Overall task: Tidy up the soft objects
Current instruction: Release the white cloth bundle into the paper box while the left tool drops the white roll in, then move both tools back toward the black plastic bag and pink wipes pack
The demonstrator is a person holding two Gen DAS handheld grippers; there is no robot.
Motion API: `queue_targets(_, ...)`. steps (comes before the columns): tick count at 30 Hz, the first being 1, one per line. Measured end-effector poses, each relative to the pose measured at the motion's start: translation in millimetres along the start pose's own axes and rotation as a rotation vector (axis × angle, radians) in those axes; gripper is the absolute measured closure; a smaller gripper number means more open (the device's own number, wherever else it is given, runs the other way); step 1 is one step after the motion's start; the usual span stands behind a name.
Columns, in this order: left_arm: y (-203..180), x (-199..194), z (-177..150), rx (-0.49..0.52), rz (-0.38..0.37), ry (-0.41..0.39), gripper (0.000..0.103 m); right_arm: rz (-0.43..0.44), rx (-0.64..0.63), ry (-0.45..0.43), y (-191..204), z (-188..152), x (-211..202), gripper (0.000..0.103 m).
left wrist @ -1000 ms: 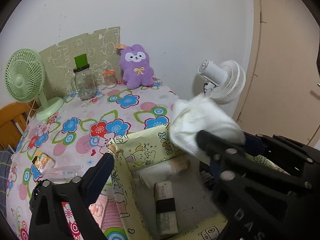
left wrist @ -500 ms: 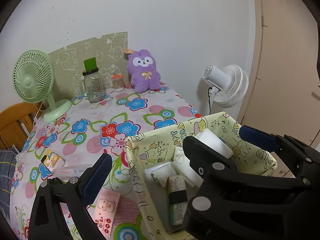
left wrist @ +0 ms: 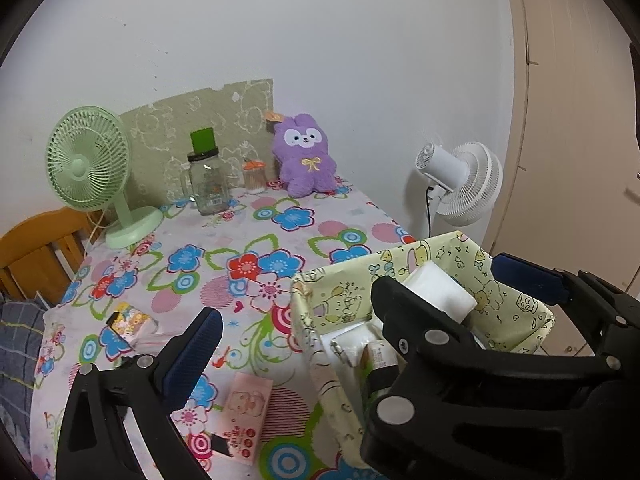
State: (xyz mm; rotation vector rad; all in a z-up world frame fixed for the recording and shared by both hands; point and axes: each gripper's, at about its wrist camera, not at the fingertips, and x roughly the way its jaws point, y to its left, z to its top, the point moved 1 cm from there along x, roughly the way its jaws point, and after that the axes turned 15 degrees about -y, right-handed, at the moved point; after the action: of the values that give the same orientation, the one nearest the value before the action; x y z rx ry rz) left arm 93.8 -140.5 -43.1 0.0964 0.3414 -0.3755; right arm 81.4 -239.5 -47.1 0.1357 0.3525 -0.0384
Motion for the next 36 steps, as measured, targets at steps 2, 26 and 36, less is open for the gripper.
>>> queue_targets(2, 4, -4, 0, -0.001, -0.002, -0.008, 0.0, -0.003, -0.003, -0.008, 4, 0, -3, 0.011)
queue_targets(26, 55, -41, -16, -0.011, 0.029, -0.047, 0.0, -0.01, -0.039, -0.063, 66, -13, -25, 0.003)
queue_targets(36, 78, -55, -28, -0.027, 0.059, -0.049, 0.0, 0.011, -0.058, -0.061, 92, -24, -27, 0.003)
